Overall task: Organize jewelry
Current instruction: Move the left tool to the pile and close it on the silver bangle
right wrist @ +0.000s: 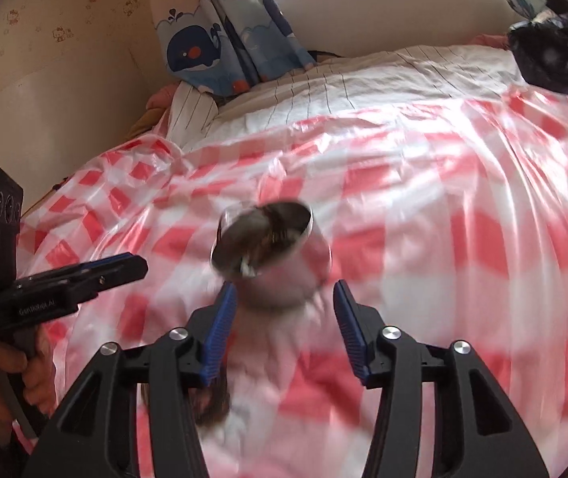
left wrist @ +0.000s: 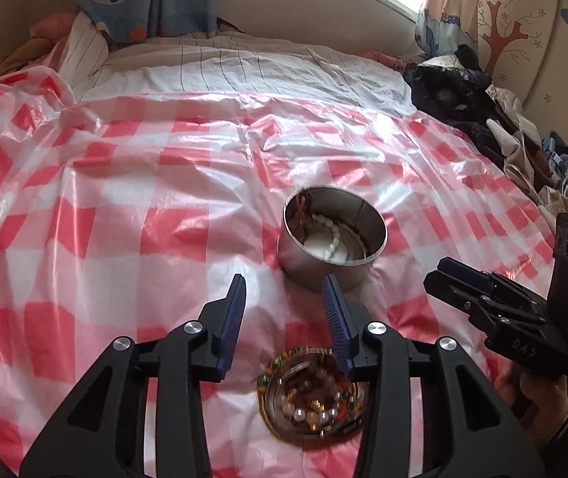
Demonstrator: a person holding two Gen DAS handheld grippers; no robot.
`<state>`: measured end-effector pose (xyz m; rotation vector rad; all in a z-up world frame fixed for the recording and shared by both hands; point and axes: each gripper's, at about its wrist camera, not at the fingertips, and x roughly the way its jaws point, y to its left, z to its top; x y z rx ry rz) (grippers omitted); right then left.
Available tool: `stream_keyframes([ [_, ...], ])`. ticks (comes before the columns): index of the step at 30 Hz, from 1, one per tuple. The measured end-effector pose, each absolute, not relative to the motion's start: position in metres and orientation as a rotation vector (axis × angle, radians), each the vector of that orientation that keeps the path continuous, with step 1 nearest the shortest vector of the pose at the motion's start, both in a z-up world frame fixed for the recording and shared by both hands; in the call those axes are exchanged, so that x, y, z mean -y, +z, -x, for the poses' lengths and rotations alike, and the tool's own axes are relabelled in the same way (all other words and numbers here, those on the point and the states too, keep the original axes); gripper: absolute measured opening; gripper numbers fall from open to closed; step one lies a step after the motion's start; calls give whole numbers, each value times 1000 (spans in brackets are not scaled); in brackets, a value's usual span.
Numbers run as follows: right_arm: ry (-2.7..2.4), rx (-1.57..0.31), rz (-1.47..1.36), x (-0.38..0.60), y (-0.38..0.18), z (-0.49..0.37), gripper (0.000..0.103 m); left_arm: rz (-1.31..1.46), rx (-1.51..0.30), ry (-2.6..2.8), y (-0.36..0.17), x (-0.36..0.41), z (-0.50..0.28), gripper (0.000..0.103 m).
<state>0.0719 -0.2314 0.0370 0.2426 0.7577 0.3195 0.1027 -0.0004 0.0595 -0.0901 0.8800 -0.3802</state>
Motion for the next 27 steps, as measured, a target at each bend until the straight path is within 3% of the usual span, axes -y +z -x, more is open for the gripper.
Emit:
stream_keyframes([
  [3,330,-778,-265,229,21,-38,55,72,-921,-394,45,-1,-80,39],
  [5,333,-797,-262,223,12,-27,63,58,-948,-393,36,-2,-69,39],
  [10,342,-807,-241,211,3,-18,63,30,-962,-368,27,-3,-60,44],
  [13,334,-781,-224,210,6,-17,73,52,-942,-365,28,-5,-63,44],
  [27,339,-802,-226,207,-3,-23,73,37,-982,-377,12,0,-70,44],
])
